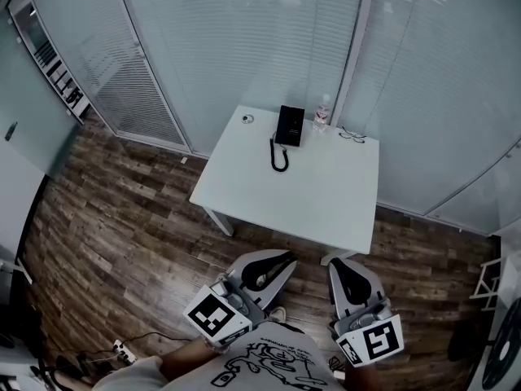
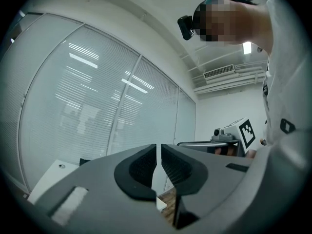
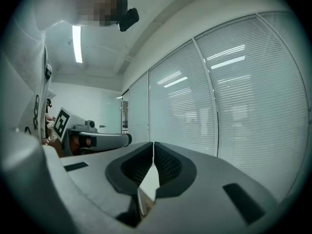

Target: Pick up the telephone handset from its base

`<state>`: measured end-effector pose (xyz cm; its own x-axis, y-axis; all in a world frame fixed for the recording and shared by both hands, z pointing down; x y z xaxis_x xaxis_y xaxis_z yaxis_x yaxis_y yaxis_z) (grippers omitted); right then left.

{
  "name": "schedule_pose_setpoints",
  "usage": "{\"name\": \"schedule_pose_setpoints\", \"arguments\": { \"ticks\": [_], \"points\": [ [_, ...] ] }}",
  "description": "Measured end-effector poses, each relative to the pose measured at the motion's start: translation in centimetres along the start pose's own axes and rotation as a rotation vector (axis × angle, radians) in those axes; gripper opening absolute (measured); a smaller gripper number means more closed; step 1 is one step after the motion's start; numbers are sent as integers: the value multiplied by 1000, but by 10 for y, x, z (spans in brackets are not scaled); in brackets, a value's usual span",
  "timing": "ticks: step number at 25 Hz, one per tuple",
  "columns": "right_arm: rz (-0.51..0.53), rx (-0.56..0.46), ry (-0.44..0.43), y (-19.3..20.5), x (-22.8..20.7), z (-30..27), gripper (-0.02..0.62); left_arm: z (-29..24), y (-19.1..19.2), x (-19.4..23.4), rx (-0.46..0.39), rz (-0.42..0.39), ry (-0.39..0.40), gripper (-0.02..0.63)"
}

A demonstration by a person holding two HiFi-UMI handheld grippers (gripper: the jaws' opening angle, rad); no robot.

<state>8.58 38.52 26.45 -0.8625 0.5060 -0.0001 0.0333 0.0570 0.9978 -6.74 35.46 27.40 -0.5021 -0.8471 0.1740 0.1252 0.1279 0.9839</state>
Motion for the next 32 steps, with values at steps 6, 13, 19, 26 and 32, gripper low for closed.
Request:
{"name": "schedule_pose_setpoints", "arguments": {
  "ticks": [6, 13, 19, 26, 32],
  "points": [
    [4, 18, -7, -1, -4, -67, 8, -4, -9, 65, -7, 11, -4, 31],
    [22, 19, -15, -15, 4, -153, 8, 4, -31, 154, -18, 3, -20, 31],
    [18, 45, -7, -16, 11, -203, 8, 11, -37, 206, -19, 32, -18, 31],
    [11, 73, -1, -12, 4, -236, 8, 2, -32, 240, -3, 66, -9, 31],
    [-1, 77, -1, -9, -22, -252, 8, -25, -30, 254, 9, 70, -3, 31]
  ]
}}
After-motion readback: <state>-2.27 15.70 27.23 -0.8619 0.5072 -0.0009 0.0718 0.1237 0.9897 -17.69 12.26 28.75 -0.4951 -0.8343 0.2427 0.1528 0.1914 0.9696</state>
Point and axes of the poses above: the fingertips, and each gripper's own axes: z backward along the fingers, x to its left, y out of its underside, the point moved 6 cm from there along z, backward along the fingers
